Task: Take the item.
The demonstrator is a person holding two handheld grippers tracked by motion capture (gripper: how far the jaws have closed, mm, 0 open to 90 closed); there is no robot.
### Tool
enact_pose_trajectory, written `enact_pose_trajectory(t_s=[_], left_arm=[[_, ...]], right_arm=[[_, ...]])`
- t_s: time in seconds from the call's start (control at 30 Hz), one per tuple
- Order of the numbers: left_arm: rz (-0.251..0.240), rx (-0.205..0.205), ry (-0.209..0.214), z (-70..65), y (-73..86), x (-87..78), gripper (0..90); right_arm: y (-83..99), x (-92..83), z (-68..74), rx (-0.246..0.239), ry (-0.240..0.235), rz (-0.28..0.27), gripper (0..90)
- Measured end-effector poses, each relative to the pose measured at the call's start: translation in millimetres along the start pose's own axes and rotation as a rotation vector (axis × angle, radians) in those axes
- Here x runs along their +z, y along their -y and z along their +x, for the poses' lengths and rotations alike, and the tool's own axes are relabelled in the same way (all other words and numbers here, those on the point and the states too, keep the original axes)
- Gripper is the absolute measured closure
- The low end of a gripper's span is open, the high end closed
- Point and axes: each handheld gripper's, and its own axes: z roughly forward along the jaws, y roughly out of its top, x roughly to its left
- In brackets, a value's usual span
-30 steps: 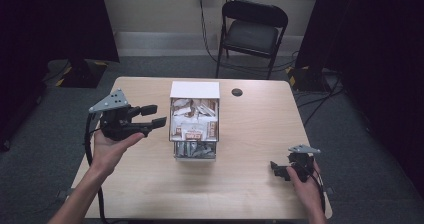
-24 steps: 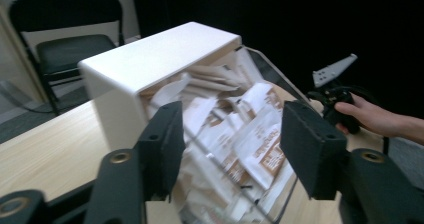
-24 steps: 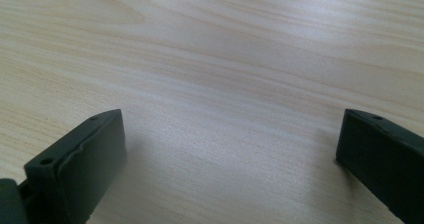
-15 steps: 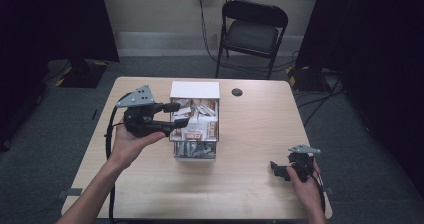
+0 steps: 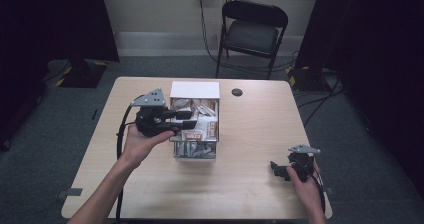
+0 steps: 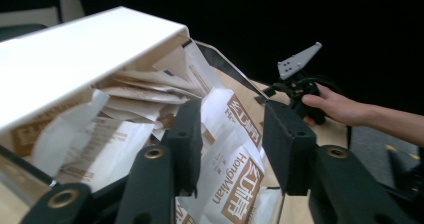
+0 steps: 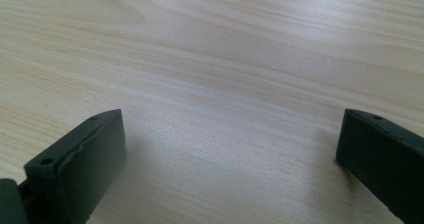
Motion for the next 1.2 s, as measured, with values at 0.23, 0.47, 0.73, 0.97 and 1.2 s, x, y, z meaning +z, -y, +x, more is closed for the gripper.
enact_pose_trajectory(t_s=[0.23, 0.47, 0.73, 0.97, 1.2], left_arm=[[0.042, 0.015, -0.012, 2.1, 2.8, 10.1, 66.3], [0.063, 0.013, -0.018, 5.2, 5.8, 13.6, 66.4], [0.064, 0.025, 0.008, 5.6, 6.2, 7.7, 86.9], [0.038, 0.026, -0.010, 2.1, 2.2, -4.6, 90.0], [0.013, 0.024, 0.035, -3.9, 1.3, -6.7, 90.0]], right_arm=[[0.0, 0.0, 0.0, 0.000, 0.000, 0.000, 0.0], [0.0, 0.0, 0.0, 0.000, 0.000, 0.000, 0.0], [0.0, 0.0, 0.0, 0.000, 0.000, 0.000, 0.0], [0.0, 0.0, 0.0, 0.000, 0.000, 0.000, 0.0], [0.0, 0.0, 0.0, 0.000, 0.000, 0.000, 0.0]])
